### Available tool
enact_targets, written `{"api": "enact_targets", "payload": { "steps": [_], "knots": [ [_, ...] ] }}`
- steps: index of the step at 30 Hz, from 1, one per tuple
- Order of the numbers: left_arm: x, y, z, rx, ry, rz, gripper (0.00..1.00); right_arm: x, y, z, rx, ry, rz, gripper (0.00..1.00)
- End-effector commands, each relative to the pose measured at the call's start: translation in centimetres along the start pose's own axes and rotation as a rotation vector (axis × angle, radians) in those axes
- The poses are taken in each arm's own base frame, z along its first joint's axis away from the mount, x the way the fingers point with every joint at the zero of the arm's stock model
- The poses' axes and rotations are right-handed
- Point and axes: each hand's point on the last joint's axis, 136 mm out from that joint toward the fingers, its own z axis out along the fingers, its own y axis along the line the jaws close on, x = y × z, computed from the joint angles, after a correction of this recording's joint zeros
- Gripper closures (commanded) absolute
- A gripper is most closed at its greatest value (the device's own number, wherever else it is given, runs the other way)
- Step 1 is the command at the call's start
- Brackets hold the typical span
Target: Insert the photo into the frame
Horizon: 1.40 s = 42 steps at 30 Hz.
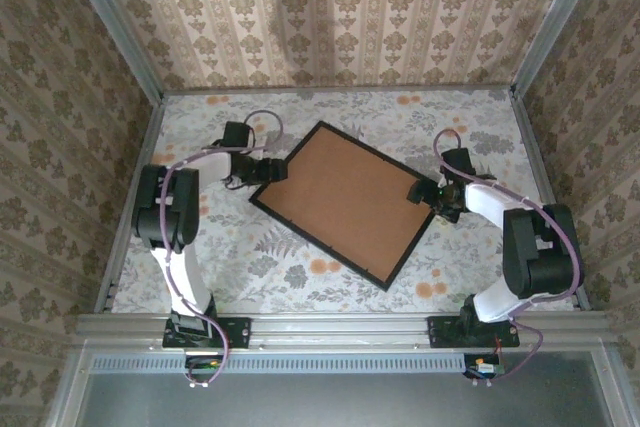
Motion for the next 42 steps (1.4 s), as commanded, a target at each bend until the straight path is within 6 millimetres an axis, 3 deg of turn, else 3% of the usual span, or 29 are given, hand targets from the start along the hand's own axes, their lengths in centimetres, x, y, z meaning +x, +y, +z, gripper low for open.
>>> {"api": "enact_targets", "payload": {
  "steps": [1, 9, 14, 17, 23, 29, 35, 42],
  "knots": [
    [2.7, -2.0, -1.5, 0.079, 0.024, -0.033, 0.34, -1.6, 4.1, -0.3, -0.158, -0.009, -0.049, 0.19],
    [10.6, -1.1, -4.0, 0.027, 0.012, -0.140, 0.35, -2.2, 7.6, 0.2, -0.199, 0.032, -0.144, 0.26],
    [12.7, -0.3, -5.2, -0.028, -0.020, -0.163, 0.34, -2.2, 8.3, 1.2, -0.174, 0.063, -0.168, 0.29],
    [12.1, 0.6, -6.2, -0.108, -0.057, -0.144, 0.33, -2.7, 7.2, 0.7, -0.095, 0.037, -0.183, 0.28],
    [8.7, 1.8, -7.9, -0.239, -0.128, -0.048, 0.32, -4.0, 6.1, -1.5, -0.025, -0.039, -0.216, 0.23],
    [6.4, 2.5, -6.0, -0.278, -0.056, -0.003, 0.33, -4.2, 6.4, -1.3, -0.041, -0.039, -0.213, 0.23],
    [4.8, 3.0, -3.9, -0.278, -0.015, 0.021, 0.40, -3.9, 6.4, -0.8, -0.050, -0.030, -0.213, 0.23],
    [4.9, 3.7, -2.9, -0.280, 0.036, 0.030, 0.54, -3.6, 6.0, -0.9, -0.035, -0.021, -0.222, 0.23]
  ]
}}
